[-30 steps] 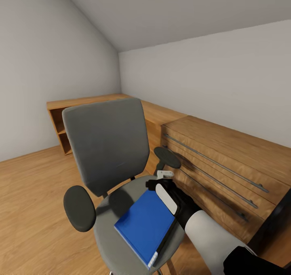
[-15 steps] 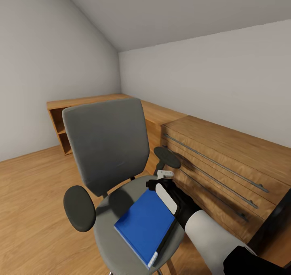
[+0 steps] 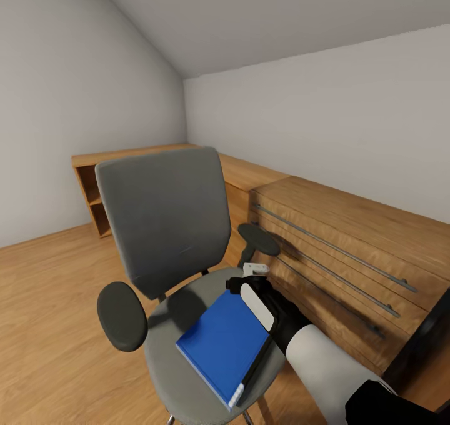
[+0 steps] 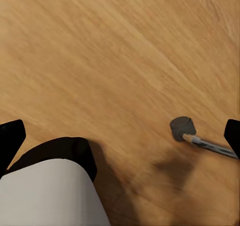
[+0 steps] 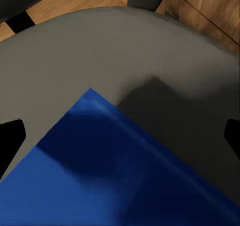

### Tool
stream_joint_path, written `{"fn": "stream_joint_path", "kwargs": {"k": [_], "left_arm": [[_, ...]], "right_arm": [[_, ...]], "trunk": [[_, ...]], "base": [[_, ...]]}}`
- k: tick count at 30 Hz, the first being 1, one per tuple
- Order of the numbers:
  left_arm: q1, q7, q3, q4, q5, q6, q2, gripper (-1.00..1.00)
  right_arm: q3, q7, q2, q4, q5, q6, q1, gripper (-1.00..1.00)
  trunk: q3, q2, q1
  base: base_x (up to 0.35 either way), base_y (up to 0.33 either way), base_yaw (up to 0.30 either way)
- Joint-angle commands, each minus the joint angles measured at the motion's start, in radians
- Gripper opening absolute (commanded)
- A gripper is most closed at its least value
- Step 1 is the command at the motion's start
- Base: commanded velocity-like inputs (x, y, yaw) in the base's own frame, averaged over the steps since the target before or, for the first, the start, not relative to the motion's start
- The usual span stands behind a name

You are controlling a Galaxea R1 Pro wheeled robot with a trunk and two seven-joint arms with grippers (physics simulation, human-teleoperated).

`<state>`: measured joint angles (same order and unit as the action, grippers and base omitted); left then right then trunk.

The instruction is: In the bedroom, organize the workspace by keeping the computer under the desk, ensuring the monitor is on the desk, placing the keyboard on the desk next to the monitor, placing the mouse on the desk next to the keyboard, moving the folder from the swivel chair onto the desk next to the mouse, stacking the notebook on top of the folder with the pen on top of the notebook, and positioning the swivel chair next to the desk.

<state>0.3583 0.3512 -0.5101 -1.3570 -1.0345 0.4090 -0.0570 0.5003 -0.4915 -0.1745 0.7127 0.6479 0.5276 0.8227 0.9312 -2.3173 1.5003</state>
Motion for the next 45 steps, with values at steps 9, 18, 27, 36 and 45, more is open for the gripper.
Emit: {"fn": "stream_joint_path", "kwargs": {"k": [9,18,27,36,45], "left_arm": [[0.0,0.005,-0.001,0.002,-0.032,0.003,0.004,1.0],[-0.002,0.002,0.0,0.009,-0.026,0.002,0.01,1.0],[-0.002,0.004,0.006,0.01,-0.018,0.001,0.011,1.0],[-0.002,0.004,0.005,0.011,-0.016,0.0,0.011,1.0],[-0.004,0.005,-0.002,0.003,-0.05,0.004,0.01,1.0]], "right_arm": [[0.003,-0.009,0.0,0.001,0.008,0.002,0.001,1.0],[0.003,-0.009,0.0,0.001,0.009,0.002,0.002,1.0],[0.003,-0.009,0.0,0.001,0.009,0.002,0.002,1.0],[0.003,-0.009,0.0,0.001,0.007,0.003,0.004,1.0],[0.003,-0.009,0.0,0.001,0.008,0.003,0.005,1.0]], "trunk": [[0.001,-0.001,0.0],[0.001,-0.001,0.0],[0.001,-0.001,0.0],[0.001,-0.001,0.0],[0.001,-0.001,0.0]], "base": [[0.0,0.0,0.0],[0.0,0.0,0.0],[0.0,0.0,0.0],[0.0,0.0,0.0],[0.0,0.0,0.0]]}}
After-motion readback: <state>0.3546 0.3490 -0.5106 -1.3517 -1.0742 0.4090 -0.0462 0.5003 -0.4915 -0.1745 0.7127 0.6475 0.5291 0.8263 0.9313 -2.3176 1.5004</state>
